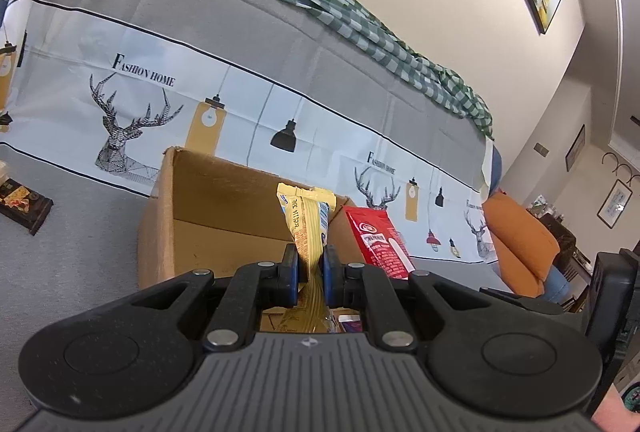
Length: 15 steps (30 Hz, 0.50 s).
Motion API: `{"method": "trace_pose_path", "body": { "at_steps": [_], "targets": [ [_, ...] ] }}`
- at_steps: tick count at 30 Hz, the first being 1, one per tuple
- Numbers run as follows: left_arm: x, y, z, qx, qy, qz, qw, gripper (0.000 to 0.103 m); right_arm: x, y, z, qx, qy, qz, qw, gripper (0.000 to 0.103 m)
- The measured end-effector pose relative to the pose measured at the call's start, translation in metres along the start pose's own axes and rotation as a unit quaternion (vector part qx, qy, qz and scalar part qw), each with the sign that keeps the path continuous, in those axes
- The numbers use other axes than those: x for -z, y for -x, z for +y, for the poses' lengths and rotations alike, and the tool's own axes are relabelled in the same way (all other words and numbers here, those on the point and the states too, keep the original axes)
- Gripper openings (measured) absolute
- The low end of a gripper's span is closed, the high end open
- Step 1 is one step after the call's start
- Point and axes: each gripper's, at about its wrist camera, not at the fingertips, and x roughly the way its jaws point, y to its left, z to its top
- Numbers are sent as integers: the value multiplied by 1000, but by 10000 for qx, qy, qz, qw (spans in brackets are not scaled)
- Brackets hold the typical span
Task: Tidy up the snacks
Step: 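Open both tools to drop the yellow bar and red packet into the box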
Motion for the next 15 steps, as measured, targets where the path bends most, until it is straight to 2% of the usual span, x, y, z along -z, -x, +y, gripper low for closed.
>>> {"method": "trace_pose_path", "body": {
  "at_steps": [1,3,4,6,8,15],
  "targets": [
    [0,-1,0,31,14,27,10000,13,0,0,0,-1,-7,-1,10000,39],
    [0,-2,-1,36,23,36,10000,24,0,1,1,42,-19,-13,10000,45],
    [0,-2,-2,59,33,37,10000,28,-1,1,1,95,-14,-32,9999,56],
    [0,-2,-3,88,37,31,10000,47,-2,4,1,165,-34,-125,9998,65],
    [1,-2,-5,72,-5,14,10000,50,-3,6,-1,161,-117,-180,9996,66],
    [2,11,-2,-78,-225,-86,9997,50,-7,6,2,249,-373,-230,9987,66]
  ]
}}
